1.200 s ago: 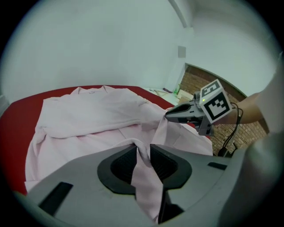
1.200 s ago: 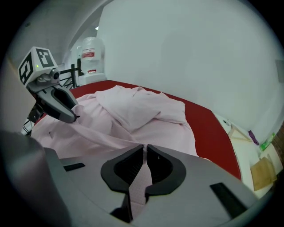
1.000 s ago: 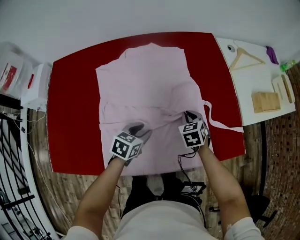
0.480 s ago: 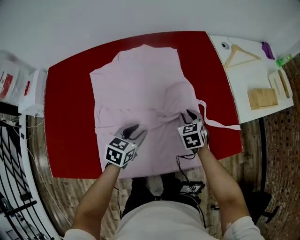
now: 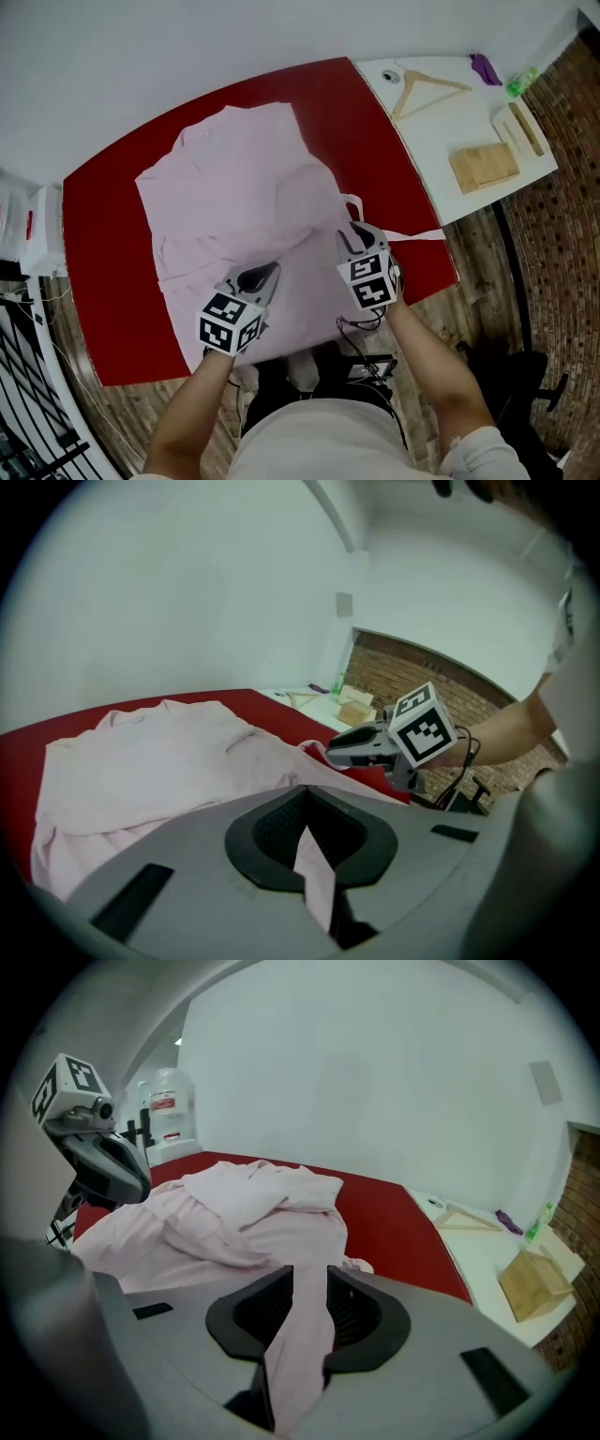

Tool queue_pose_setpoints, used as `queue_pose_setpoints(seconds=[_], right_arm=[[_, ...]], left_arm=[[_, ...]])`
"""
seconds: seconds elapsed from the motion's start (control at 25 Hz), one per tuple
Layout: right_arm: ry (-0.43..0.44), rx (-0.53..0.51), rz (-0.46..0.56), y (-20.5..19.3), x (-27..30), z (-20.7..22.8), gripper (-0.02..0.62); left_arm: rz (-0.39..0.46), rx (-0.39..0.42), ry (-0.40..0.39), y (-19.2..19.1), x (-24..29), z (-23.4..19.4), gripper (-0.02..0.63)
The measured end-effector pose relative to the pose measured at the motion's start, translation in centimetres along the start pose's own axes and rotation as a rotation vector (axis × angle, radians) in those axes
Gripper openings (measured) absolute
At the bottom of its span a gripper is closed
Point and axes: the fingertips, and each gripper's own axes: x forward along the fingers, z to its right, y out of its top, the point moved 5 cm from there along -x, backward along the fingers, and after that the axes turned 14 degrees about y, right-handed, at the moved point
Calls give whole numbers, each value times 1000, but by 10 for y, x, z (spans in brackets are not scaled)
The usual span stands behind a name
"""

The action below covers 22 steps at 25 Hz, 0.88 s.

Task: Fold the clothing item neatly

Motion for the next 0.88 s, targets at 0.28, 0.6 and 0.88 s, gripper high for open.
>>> queue_pose_setpoints(seconds=[0.28,0.6,0.88], right_arm=[[-93,88,15,-37,-45,51,94],[-183,173,-4,-83,-85,103,94],[-199,190,-42,-111,-100,124,113]], left_arm=[[-28,82,-63,21,26,72,9],[-59,101,-142,40,72,124,64],[-111,151,-167,40,112,147,182]])
